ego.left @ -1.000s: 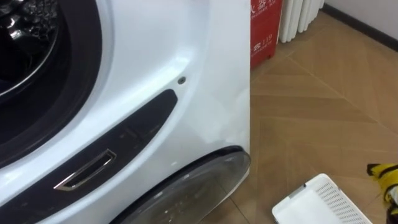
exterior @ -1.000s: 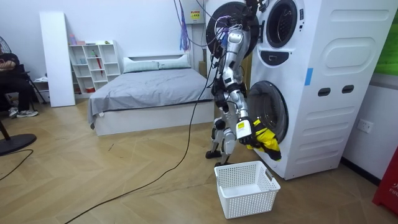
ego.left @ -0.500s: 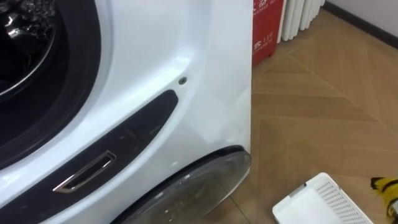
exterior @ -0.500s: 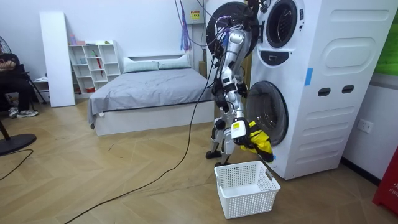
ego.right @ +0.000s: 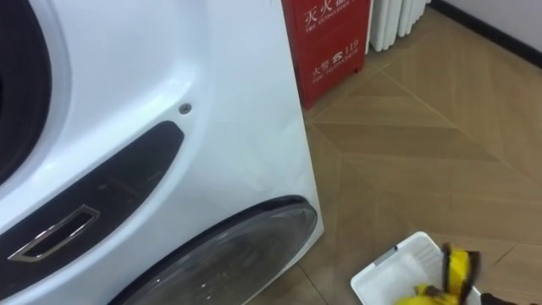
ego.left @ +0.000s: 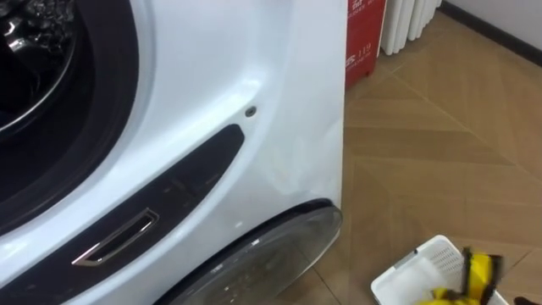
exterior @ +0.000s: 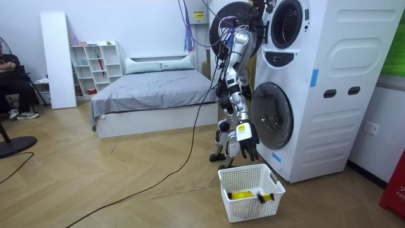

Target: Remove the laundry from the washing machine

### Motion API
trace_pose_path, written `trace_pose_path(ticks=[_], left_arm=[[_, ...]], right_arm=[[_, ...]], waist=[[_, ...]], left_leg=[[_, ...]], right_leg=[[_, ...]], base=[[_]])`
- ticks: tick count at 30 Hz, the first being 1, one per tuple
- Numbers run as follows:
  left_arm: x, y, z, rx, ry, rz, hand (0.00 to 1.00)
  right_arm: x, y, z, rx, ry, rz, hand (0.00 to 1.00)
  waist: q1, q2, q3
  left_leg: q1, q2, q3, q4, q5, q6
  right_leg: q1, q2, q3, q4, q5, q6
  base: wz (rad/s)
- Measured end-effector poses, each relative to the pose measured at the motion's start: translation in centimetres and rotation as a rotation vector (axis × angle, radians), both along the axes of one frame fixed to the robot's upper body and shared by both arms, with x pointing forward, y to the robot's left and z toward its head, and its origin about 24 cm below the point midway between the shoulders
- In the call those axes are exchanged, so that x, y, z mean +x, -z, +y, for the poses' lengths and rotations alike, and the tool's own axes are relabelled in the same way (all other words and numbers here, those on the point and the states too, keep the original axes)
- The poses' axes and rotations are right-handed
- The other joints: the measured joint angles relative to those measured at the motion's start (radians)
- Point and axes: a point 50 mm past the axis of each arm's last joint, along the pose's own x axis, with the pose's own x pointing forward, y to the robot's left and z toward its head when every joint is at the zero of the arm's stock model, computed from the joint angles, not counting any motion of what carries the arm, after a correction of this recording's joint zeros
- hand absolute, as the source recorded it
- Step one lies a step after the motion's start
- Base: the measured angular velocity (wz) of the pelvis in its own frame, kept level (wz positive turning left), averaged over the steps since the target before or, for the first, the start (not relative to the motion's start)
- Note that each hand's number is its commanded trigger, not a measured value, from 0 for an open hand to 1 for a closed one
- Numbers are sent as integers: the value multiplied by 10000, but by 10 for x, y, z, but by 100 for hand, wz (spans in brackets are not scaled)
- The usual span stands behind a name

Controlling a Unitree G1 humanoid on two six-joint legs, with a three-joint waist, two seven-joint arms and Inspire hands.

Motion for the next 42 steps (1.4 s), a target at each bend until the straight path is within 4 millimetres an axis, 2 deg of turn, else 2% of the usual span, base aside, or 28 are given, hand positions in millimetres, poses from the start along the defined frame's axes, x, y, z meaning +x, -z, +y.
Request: trace_pose_path(ticks=[3, 4, 7, 17, 20, 26, 29, 31, 33, 35, 36, 37, 38, 39, 40, 41, 42], left_arm=[[0, 0, 0, -3, 1, -12, 0], [0, 0, 0, -3, 1, -12, 0], [0, 0, 0, -33, -57, -18, 0], [0, 0, 1, -125, -248, -50, 0], [0, 0, 1, -146, -309, -76, 0], [-6, 1, 2, -162, -335, 49, 0], [-15, 3, 2, -143, -330, 253, 0], [-20, 4, 2, -145, -357, 362, 0], [-24, 4, 3, -89, -292, 450, 0], [-27, 5, 1, -69, -187, 561, 0], [-28, 6, 1, -79, -171, 593, 0], [-28, 6, -1, -85, -98, 593, 0], [-27, 6, -2, -111, -141, 558, 0], [-27, 6, -3, -161, -296, 530, 0], [-28, 7, -4, -204, -428, 525, 0], [-28, 7, -5, -218, -446, 554, 0], [-30, 8, -7, -288, -569, 597, 0]], right_arm=[[0, 0, 0, -8, -8, 9, 0], [0, 0, 0, -13, -12, 6, 0], [0, 0, 0, -17, -14, 9, 0], [1, -1, 0, -85, -77, -7, 0], [0, -1, 0, -81, -70, 11, 0], [-14, 7, -1, -10, -110, 485, 0], [-37, 23, 2, 323, -282, 1446, 0], [-64, 43, 7, 975, -184, 2484, 0], [-85, 58, 16, 1749, 21, 3195, 0], [-99, 72, 28, 2587, 28, 3731, 0], [-106, 81, 39, 3127, -220, 4242, 0], [-111, 88, 49, 3671, -451, 4600, 0], [-113, 91, 54, 3952, -522, 4699, 0], [-118, 98, 66, 4497, -676, 4885, 0], [-119, 103, 76, 4949, -994, 5080, 0], [-119, 104, 81, 5161, -1153, 5103, 0], [-119, 107, 87, 5496, -1377, 5155, 0]], waist=[[-5, -38, 27], [-6, -91, 62], [-14, -122, 80], [-24, -124, 66], [-31, -128, 34], [-54, -173, 2], [-10, -242, -22], [-1, -348, -60], [97, -464, -73], [254, -574, -121], [307, -690, -109], [335, -796, -121], [359, -863, -93], [504, -1043, -51], [666, -1207, -79], [747, -1266, -74], [843, -1376, -107]], left_leg=[[24, -7, -3, -17, 0, 0], [26, -11, -4, -20, 0, 0], [23, -13, -3, -17, 0, 0], [110, -29, -14, -13, 0, 0], [182, -20, -7, -12, 0, 0], [540, 34, -27, -24, 0, -1], [1062, 113, -232, -26, 0, -1], [1438, 192, -513, -34, -2, -4], [1806, 223, -651, -101, -1, -4], [2102, 235, -932, -220, 2, -7], [2220, 247, -1113, -228, 2, -7], [2299, 257, -1262, -239, 2, -8], [2386, 261, -1304, -252, 2, -8], [2573, 263, -1388, -273, 2, -9], [2692, 273, -1435, -280, 2, -10], [2739, 270, -1491, -281, 0, -11], [2791, 264, -1616, -283, 0, -11]], right_leg=[[5, 0, 2, 9, -4, 7], [10, 0, 3, 5, -8, 13], [8, 0, 4, 0, -12, 18], [98, 1, -4, 1, -12, 19], [194, 0, -26, -21, -14, 19], [699, -45, -262, -204, -58, -12], [1449, -62, -510, -508, -67, -49], [2142, -118, -936, -907, -54, -95], [2648, -124, -1132, -1147, -50, -102], [3073, -136, -1357, -1387, -54, -120], [3260, -171, -1533, -1499, -54, -128], [3516, -212, -1778, -1653, -52, -132], [3656, -225, -1883, -1735, -52, -132], [3878, -232, -1981, -1832, -56, -129], [4093, -238, -2098, -1987, -53, -131], [4216, -246, -2175, -2069, -52, -130], [4388, -269, -2332, -2221, -41, -120]], base=[[0], [0], [0], [0], [0], [10], [22], [46], [36], [33], [49], [52], [50], [33], [31], [33], [47]])
